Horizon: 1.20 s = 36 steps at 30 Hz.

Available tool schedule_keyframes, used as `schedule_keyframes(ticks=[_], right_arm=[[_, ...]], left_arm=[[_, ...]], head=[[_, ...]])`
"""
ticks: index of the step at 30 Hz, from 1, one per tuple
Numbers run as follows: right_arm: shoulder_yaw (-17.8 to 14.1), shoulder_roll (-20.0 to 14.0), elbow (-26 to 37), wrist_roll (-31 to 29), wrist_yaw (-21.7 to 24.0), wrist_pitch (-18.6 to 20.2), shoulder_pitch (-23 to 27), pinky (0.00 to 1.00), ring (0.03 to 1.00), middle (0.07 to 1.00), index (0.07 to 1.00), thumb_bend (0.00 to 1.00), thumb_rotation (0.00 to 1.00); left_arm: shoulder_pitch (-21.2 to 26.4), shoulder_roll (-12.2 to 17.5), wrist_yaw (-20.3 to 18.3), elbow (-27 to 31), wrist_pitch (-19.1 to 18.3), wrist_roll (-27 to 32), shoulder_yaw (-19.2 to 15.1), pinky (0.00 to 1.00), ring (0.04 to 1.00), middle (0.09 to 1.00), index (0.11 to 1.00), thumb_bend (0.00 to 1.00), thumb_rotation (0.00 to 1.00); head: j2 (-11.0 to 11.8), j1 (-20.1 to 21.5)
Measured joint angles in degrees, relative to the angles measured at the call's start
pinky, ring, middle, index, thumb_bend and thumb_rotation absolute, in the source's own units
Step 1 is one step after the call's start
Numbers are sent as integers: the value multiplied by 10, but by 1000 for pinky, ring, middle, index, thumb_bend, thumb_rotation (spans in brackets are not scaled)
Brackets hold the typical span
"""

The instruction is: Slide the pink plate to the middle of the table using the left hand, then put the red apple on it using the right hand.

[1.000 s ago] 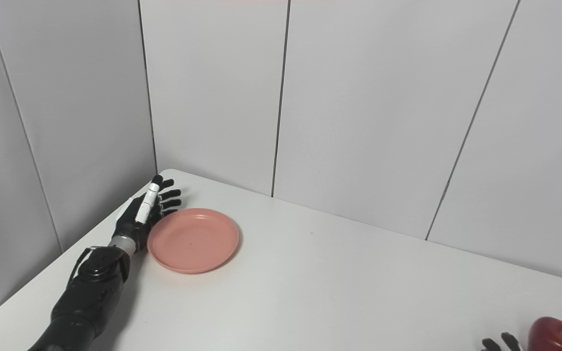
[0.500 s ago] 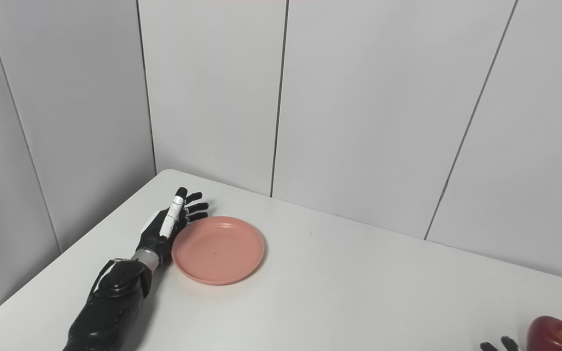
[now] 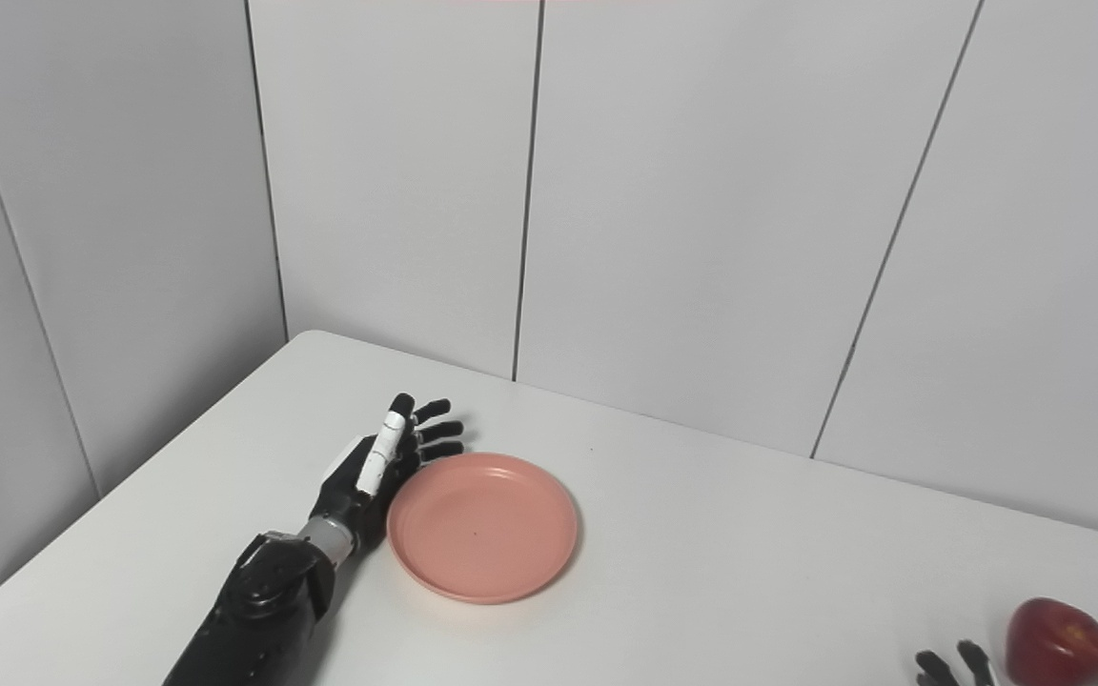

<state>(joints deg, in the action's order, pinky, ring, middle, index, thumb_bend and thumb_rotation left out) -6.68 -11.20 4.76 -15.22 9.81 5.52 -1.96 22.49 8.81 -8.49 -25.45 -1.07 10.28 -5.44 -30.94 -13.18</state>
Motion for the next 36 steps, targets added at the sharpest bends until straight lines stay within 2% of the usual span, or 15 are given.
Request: schedule_keyframes(ticks=[6,8,10,12,15,17,19,23,30,36], right_arm=[[3,6,-9,9,1,-12,2,877,900,859,957,838,907],[5,8,-10,17,0,-21,2,866,896,855,952,854,904],[8,12,-10,26,-6,-24,2,854,891,852,947,862,909],[12,17,-8,32,-14,-23,2,847,884,846,941,880,896],[20,26,1,46,-30,-19,2,838,878,841,938,893,887],[29,37,10,55,-42,-9,2,832,874,836,931,884,884],[41,48,21,64,-46,6,2,821,868,831,927,871,888],[58,69,28,81,-59,13,2,818,859,826,925,856,901],[66,70,28,98,-63,14,4,812,847,814,917,851,888],[74,74,29,108,-68,13,5,825,856,819,920,823,893]], left_arm=[[-6,-10,0,22,-16,-20,27,735,771,788,805,832,953],[-13,-11,-2,40,-27,-22,37,735,770,789,805,833,949],[-19,-14,-3,56,-41,-23,45,738,772,792,809,828,955],[-23,-18,-3,72,-58,-24,52,740,769,789,807,823,954],[-29,-24,-3,93,-82,-24,57,753,774,794,815,809,961],[-32,-29,-3,103,-92,-24,62,763,777,796,818,796,972],[-36,-31,-5,111,-94,-24,73,761,775,796,819,789,974],[-45,-33,-8,125,-97,-24,86,742,780,806,823,766,987],[-53,-38,-14,140,-109,-24,91,718,782,810,826,764,954],[-72,-61,2,162,-115,-29,89,785,800,821,831,716,974]], head=[[-11,41],[-18,73],[-18,73],[-26,114],[-32,133],[-37,165],[-39,176],[-43,192],[-44,209],[-39,214]])
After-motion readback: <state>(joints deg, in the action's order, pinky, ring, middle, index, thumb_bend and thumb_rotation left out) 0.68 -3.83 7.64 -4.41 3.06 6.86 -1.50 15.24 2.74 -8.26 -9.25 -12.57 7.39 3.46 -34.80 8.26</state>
